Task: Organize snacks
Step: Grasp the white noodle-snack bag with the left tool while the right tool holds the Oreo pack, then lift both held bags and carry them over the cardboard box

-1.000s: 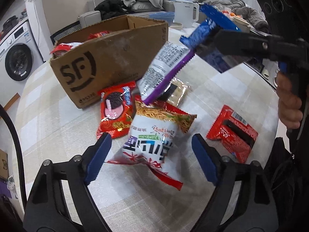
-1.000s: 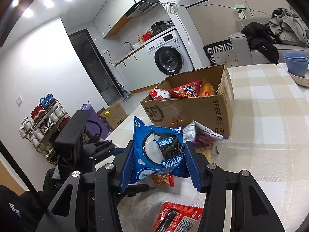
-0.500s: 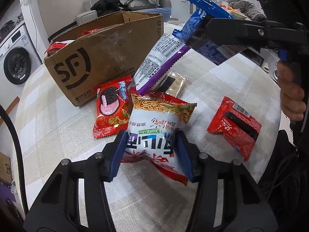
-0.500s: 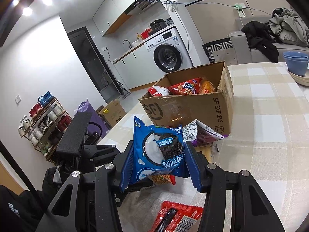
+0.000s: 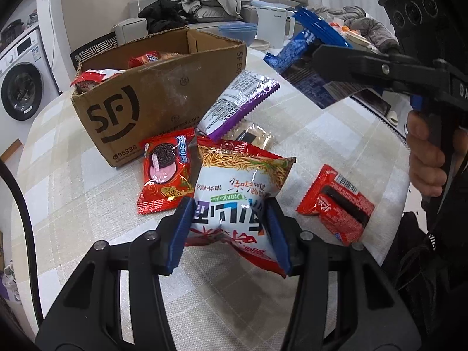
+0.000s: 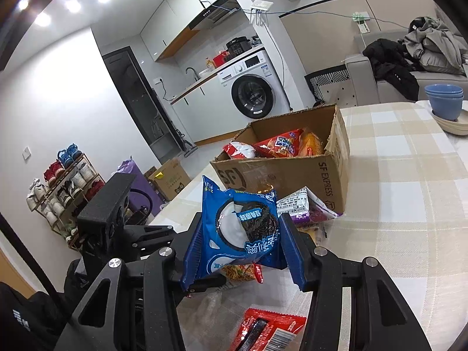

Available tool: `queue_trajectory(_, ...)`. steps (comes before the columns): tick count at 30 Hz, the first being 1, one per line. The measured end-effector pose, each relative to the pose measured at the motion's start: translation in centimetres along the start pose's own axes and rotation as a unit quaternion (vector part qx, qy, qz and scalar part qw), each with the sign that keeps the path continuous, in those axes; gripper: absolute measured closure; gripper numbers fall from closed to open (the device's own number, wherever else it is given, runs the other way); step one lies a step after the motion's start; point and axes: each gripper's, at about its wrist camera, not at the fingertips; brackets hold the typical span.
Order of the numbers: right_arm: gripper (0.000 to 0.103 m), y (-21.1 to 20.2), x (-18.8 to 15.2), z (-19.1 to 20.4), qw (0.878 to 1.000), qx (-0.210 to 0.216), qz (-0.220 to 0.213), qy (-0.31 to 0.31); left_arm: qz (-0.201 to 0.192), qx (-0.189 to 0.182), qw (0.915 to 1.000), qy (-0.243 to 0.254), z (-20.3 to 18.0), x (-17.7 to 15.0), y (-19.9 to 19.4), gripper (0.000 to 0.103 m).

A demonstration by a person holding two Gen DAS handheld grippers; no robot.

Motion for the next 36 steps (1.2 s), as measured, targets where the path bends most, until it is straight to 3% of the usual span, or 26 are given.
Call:
queue_trajectory(7, 0.052, -0.3, 0.1, 0.8, 0.999, -0.025, -0.013, -0.016, -0.031, 0.005, 0.9992, -0.023, 1.0, 0.4, -2.4, 0.057)
queue_trajectory(10, 0.052, -0.4, 0.1, 1.1, 0.999, -0.03, -0.017, -0.022, -0.047, 0.013, 0.9983, -0.031, 1.5, 0.6, -3.7, 0.068)
queue_trajectory(12, 0.052, -0.5, 0.2, 1.2, 0.999, -0.029, -0.018, -0.023, -0.055, 0.013, 0.9978, -0.036, 1.8, 0.8, -4.3, 0.068)
queue_trajectory(18, 0.052, -0.5, 0.0, 1.2, 0.999, -0.033, -0.016, -0.021, -0.029, 0.005, 0.9992, -0.027, 2.2, 0.7, -3.8, 0.068)
queue_trajectory(21, 0.052, -0.7, 0.0, 1.4, 0.999, -0.031, -0.016, -0.022, -0.011, 0.007, 0.9999, 0.004, 1.4, 0.3, -3.1, 0.058)
queue_trajectory(23, 0.052, -0.6, 0.0, 1.3, 0.999, -0.031, -0.015, -0.021, -0.005, 0.009, 0.9999, 0.012, 1.1, 0.0, -2.4, 0.036)
queue_trajectory(25, 0.052, -0.6, 0.0, 1.3, 0.999, -0.032, -0.012, -0.021, 0.006, 0.002, 0.9998, 0.02, 0.8, -0.2, -1.8, 0.029)
queue_trajectory(31, 0.052, -0.4, 0.0, 1.2, 0.999, -0.032, -0.007, -0.02, 0.032, -0.001, 0.9984, 0.047, -0.4, -0.9, 0.2, 0.026)
queue_trajectory(36, 0.052, -0.3, 0.1, 1.1, 0.999, -0.032, -0.005, -0.019, 0.055, 0.027, 0.9963, 0.061, -1.0, -1.1, 1.9, 0.026)
Point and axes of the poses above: each gripper's, at about its wrist camera, not at the fingertips, and y roughly the way its jaws point, z to its left, x to its top, and after that the axes turned 10 degrees about y, right-handed
